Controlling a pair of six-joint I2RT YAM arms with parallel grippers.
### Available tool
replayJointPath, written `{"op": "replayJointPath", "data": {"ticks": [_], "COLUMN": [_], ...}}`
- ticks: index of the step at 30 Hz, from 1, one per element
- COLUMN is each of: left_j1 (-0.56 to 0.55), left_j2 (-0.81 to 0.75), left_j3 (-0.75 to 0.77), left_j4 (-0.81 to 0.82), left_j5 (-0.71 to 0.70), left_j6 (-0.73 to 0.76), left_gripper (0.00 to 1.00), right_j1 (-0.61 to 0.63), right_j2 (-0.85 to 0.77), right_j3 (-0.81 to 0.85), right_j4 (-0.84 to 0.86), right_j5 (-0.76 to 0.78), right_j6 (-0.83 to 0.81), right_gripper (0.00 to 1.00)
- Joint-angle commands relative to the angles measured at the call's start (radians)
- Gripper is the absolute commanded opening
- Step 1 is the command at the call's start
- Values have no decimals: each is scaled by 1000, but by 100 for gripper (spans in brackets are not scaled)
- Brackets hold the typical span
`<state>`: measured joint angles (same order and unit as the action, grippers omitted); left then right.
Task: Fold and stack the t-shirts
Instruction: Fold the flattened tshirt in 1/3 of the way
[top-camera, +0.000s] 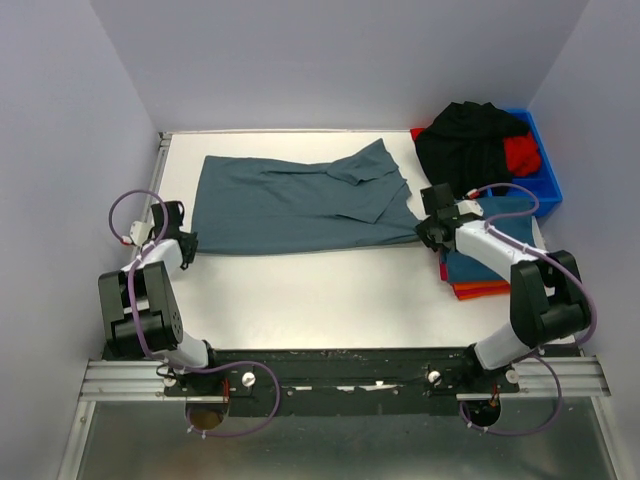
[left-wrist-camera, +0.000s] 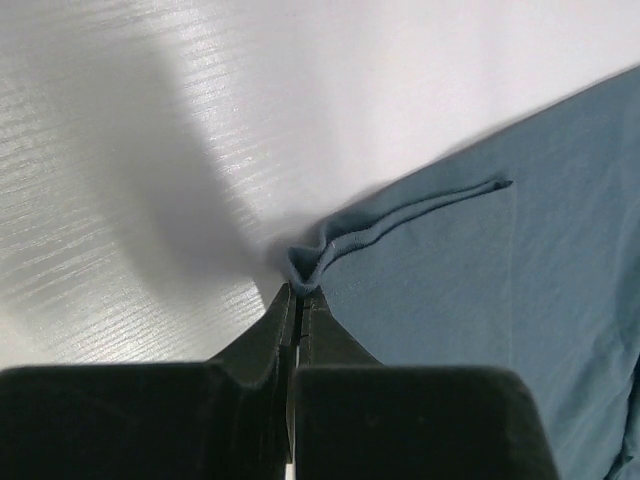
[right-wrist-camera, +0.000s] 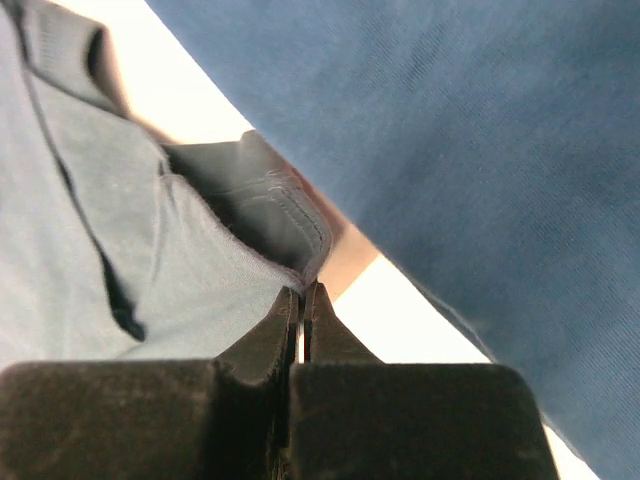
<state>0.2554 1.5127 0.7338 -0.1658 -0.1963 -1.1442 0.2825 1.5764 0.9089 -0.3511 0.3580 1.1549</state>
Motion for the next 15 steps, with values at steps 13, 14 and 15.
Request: {"op": "replayJointPath", "data": {"ticks": [13,14,15], "left_j1": [16,16,16], "left_j2": [-109,-108,-103], "left_j3": [41,29,21], "left_j4": [-126,-124,-124], "left_j5": [-107,-117,-121], "left_j6": [6,6,8], "left_gripper": [0,0,0], "right_j1": [-3,-3,-3], "right_j2": [-108,-102,-95], "right_j3": [44,26,10], "right_j4": [-100,-98,-92], "right_j5": [52,45,39], "right_j6": [-75,-66,-61], "right_gripper": [1,1,1]}}
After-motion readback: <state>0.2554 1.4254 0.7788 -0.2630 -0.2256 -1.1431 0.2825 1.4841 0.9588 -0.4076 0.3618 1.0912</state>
